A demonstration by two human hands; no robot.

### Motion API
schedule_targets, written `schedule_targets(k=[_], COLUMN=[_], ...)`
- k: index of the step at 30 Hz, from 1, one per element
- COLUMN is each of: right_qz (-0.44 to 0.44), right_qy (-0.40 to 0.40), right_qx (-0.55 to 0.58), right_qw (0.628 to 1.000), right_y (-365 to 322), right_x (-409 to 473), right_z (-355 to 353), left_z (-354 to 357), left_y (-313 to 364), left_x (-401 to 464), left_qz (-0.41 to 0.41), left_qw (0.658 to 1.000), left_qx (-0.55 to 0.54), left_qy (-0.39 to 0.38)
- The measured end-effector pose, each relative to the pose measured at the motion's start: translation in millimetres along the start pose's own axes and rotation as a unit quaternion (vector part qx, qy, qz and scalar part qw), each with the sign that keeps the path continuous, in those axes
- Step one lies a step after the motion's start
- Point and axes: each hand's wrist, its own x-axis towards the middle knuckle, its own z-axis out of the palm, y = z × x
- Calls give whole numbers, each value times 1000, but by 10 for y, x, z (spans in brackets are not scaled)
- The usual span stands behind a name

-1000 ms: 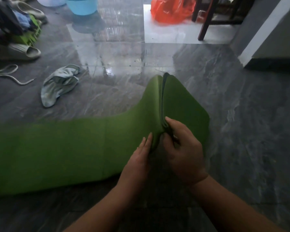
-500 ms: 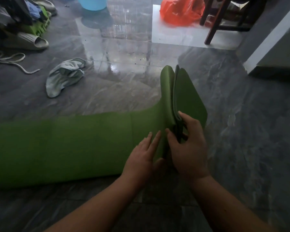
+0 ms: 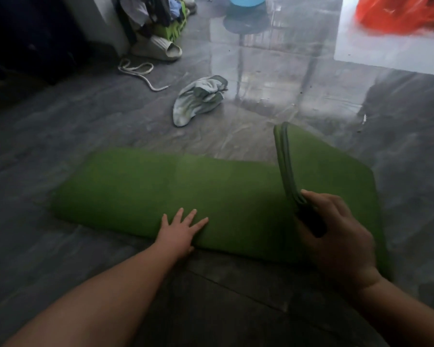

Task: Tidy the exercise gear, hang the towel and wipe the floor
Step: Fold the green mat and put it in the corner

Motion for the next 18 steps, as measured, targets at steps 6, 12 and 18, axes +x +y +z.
schedule_targets(k=[6,12,18], right_qz=[-39,2,-46], right_qy=[-73,-55,-14], right_qx=[-38,-7,47], right_qw=[996,998,998], right_y=[14,-220,-605], right_x=[-29,41,222], right_z=[249,506,657], left_z=[123,100,63], left_y=[-69,66,474], left_x=[21,-13,-54], left_qz=[49,49,80], left_qw=[999,998,992], left_qx=[11,-30,-74], left_qy=[14,29,57])
